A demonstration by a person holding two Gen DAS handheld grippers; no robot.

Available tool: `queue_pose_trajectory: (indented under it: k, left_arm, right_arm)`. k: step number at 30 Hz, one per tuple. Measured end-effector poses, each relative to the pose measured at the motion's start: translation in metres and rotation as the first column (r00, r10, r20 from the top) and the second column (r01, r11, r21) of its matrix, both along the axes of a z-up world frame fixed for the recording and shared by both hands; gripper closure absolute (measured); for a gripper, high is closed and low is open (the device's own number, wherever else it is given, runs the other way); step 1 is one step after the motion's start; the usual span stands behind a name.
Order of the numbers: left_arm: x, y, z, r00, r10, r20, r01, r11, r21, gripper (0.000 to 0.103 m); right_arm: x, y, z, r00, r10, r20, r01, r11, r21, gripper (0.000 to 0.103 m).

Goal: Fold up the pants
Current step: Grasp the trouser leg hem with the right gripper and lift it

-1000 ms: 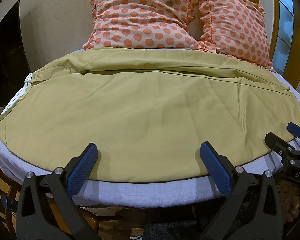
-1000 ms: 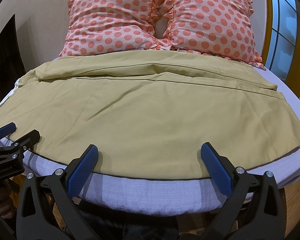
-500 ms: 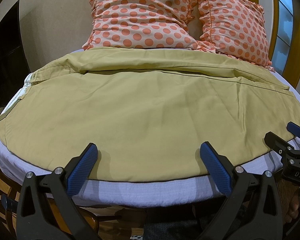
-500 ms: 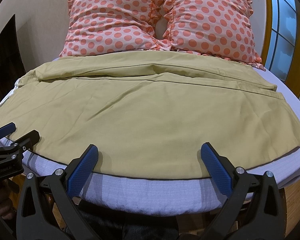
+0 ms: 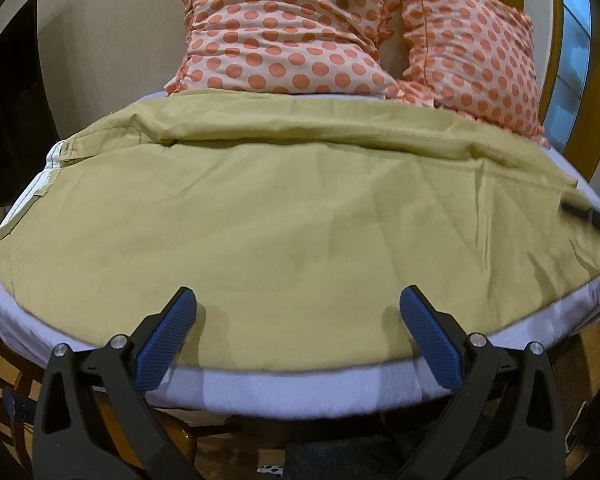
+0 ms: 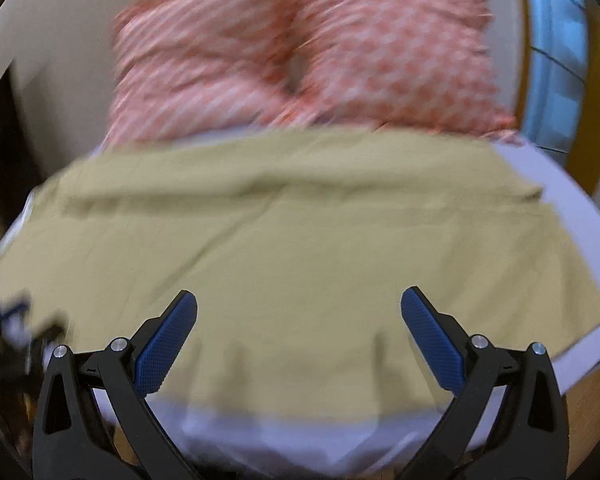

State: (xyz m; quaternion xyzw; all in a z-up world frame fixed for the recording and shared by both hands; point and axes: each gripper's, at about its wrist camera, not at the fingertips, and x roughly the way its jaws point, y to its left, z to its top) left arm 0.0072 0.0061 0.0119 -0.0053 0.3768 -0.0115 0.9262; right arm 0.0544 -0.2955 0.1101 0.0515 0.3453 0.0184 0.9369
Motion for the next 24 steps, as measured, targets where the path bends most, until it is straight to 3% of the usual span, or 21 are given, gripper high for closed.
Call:
queue_pose_trajectory:
  k: [3, 5, 8, 11, 14, 19, 21, 24]
  left_arm:
    - [0.010, 0.010, 0.012, 1.000, -0.006, 0.013, 0.006, 0.998, -0.066, 0.002]
    - [0.018, 0.011, 0.020, 1.000, -0.004, 0.031, 0.006, 0.997, -0.072, 0.002]
    - [0.031, 0.007, 0.029, 0.999, 0.000, 0.049, 0.002, 0.999, -0.044, 0.002]
    - [0.045, 0.004, 0.036, 0.998, -0.007, 0.056, 0.010, 0.999, -0.043, 0.002]
    - [0.058, 0.002, 0.041, 0.997, -0.015, 0.069, 0.017, 0.999, -0.029, 0.002]
    - [0.072, -0.002, 0.046, 0.995, -0.034, 0.089, 0.035, 0.999, -0.018, 0.002]
    - [0.077, -0.004, 0.046, 0.995, -0.042, 0.091, 0.044, 0.999, -0.016, 0.002]
    - [0.082, -0.006, 0.044, 0.994, -0.052, 0.094, 0.055, 0.998, -0.025, 0.002]
  right_arm:
    - [0.059, -0.057, 0.028, 0.990, -0.135, -0.035, 0.136, 0.989, 0.056, 0.002]
    - [0.107, -0.090, 0.036, 0.969, -0.237, -0.072, 0.239, 0.970, 0.032, 0.018]
    - [0.179, -0.136, 0.030, 0.908, -0.394, -0.142, 0.396, 0.918, -0.019, 0.042]
    - [0.241, -0.184, 0.009, 0.828, -0.498, -0.257, 0.528, 0.847, 0.058, 0.052]
    - [0.284, -0.209, -0.011, 0.757, -0.560, -0.336, 0.619, 0.779, 0.095, 0.055]
    - [0.327, -0.218, -0.031, 0.703, -0.617, -0.353, 0.654, 0.756, -0.019, 0.055]
    - [0.330, -0.216, -0.038, 0.705, -0.637, -0.312, 0.648, 0.757, -0.079, 0.063]
    - [0.323, -0.217, -0.044, 0.765, -0.590, -0.258, 0.598, 0.799, -0.051, 0.090]
